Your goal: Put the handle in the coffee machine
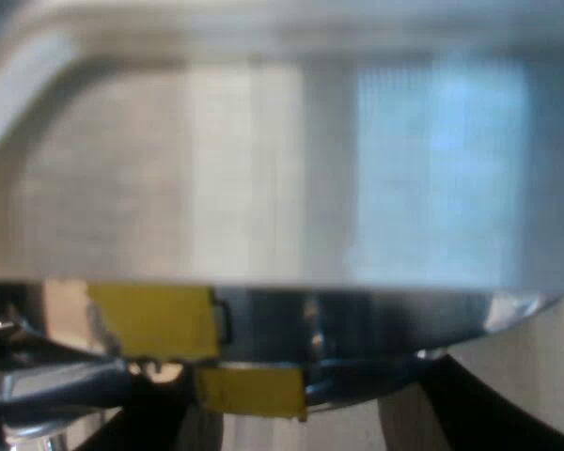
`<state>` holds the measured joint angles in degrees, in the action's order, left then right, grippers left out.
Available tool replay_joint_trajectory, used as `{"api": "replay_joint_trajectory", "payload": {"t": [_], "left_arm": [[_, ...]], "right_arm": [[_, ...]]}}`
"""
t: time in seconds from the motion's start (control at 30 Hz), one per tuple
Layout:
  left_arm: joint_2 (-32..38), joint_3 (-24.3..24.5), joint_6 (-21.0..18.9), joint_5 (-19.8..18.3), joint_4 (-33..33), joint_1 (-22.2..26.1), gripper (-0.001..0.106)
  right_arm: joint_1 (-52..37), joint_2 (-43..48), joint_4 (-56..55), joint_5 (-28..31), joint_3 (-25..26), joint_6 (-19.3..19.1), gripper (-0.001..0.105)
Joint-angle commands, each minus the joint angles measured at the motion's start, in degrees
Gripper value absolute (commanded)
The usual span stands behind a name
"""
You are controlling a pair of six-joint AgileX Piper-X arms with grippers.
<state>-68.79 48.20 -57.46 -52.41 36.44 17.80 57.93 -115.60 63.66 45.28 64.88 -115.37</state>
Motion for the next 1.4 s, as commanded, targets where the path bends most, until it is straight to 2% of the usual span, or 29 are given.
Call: {"api": "replay_joint_trajectory", "payload": {"t": [0.03,0.17,0.23,0.43,0.67,0.83,1.0,1.17,1.23,1.4], "left_arm": [[0.4,0.3,1.1,-0.1,2.8,-0.3,0.0],[0.4,0.3,5.4,-0.2,8.0,-0.3,0.0],[0.4,0.3,8.9,-0.2,11.7,-0.3,0.0],[0.4,0.8,11.5,-3.3,16.2,-0.3,0.0],[0.9,1.7,11.5,-4.5,18.3,-0.3,0.0],[0.9,1.7,16.7,-6.4,25.5,-0.3,0.0],[0.9,1.7,19.1,-7.2,28.9,-0.3,0.0],[0.9,1.7,19.1,-7.8,29.8,-3.0,0.0],[0.9,1.7,18.9,-7.6,30.3,-6.3,0.0],[0.9,1.7,18.8,-6.9,30.8,-10.3,0.0]], "right_arm": [[0.6,2.8,7.7,-1.8,1.9,-0.6,0.04],[0.6,2.8,7.7,-1.8,1.9,-0.6,0.04],[0.6,2.8,7.7,-1.8,1.9,-0.6,0.04],[0.6,2.8,7.7,-1.8,1.9,-0.6,0.04],[0.6,2.8,7.7,-1.8,1.9,-0.6,0.04],[0.6,2.8,7.7,-1.8,1.9,-0.6,0.04],[0.6,2.8,7.7,-1.9,1.9,-1.8,0.04],[0.6,2.8,7.7,-1.9,1.9,-1.9,0.04],[0.6,2.8,7.6,-1.9,1.9,-1.9,0.04],[0.6,2.8,7.3,-1.9,1.7,-1.9,0.04]]}}
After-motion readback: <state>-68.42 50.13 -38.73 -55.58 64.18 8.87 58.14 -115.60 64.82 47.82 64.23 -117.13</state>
